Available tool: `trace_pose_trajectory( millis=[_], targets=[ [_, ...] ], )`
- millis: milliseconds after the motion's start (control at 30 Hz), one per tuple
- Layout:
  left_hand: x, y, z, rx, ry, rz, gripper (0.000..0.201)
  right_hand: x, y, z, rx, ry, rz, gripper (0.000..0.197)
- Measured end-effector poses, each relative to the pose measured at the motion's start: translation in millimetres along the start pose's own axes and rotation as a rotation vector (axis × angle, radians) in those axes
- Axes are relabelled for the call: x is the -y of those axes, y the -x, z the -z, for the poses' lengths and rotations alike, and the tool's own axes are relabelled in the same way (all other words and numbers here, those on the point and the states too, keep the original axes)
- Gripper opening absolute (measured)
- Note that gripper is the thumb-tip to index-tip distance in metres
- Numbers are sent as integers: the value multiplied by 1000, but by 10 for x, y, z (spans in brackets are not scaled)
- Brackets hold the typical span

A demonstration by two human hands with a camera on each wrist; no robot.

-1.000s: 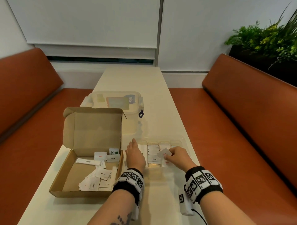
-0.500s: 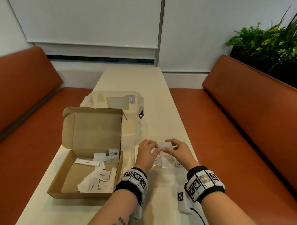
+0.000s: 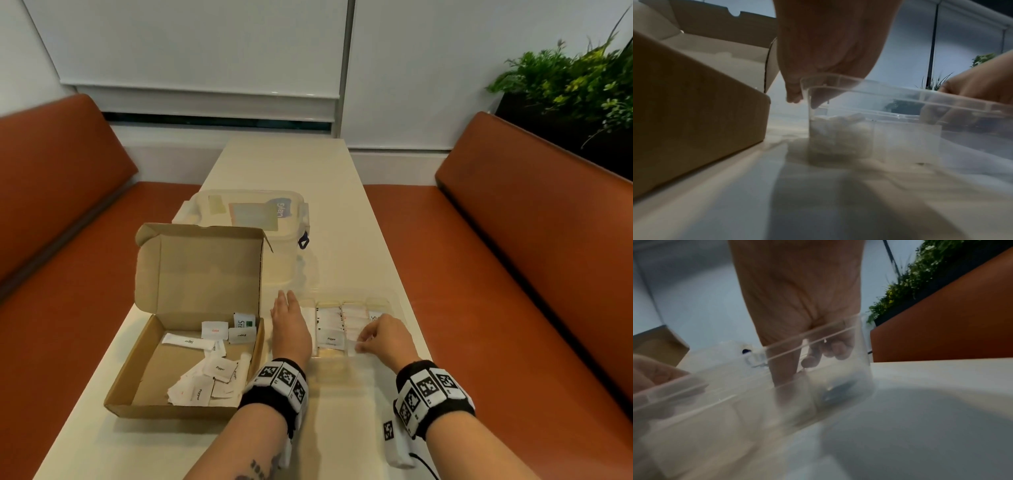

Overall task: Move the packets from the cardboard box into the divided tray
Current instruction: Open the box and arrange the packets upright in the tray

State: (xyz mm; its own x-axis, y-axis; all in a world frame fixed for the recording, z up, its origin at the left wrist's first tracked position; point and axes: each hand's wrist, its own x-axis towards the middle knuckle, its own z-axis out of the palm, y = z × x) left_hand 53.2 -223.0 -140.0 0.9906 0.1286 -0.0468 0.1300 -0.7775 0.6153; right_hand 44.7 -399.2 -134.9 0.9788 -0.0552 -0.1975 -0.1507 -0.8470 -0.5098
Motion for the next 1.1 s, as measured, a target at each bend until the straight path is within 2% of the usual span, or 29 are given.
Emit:
trace_pose_trajectory(
  millis=[67, 200, 300, 700, 867, 967, 1100],
  targets=[
    [30, 8, -13, -8, 21, -7, 71, 8, -4, -14, 6, 35, 18, 9],
    [58, 2, -28, -17, 30, -24, 72, 13, -31, 8, 25, 108, 69, 38],
    [68, -4, -32, -27, 20, -24, 72, 31, -47, 14, 25, 187, 85, 45],
    [60, 5, 3, -4, 16, -23, 73, 10, -38, -37, -18, 94, 46, 42],
    [-6, 46, 96, 47, 48, -11, 71, -17, -60, -32, -1, 60, 51, 37],
    [0, 101, 180, 57, 71, -35, 57, 80, -37, 17, -63, 47, 79, 30],
    [14, 233, 380, -74, 301, -56, 36, 435, 56, 46, -227, -111, 210, 17]
  ],
)
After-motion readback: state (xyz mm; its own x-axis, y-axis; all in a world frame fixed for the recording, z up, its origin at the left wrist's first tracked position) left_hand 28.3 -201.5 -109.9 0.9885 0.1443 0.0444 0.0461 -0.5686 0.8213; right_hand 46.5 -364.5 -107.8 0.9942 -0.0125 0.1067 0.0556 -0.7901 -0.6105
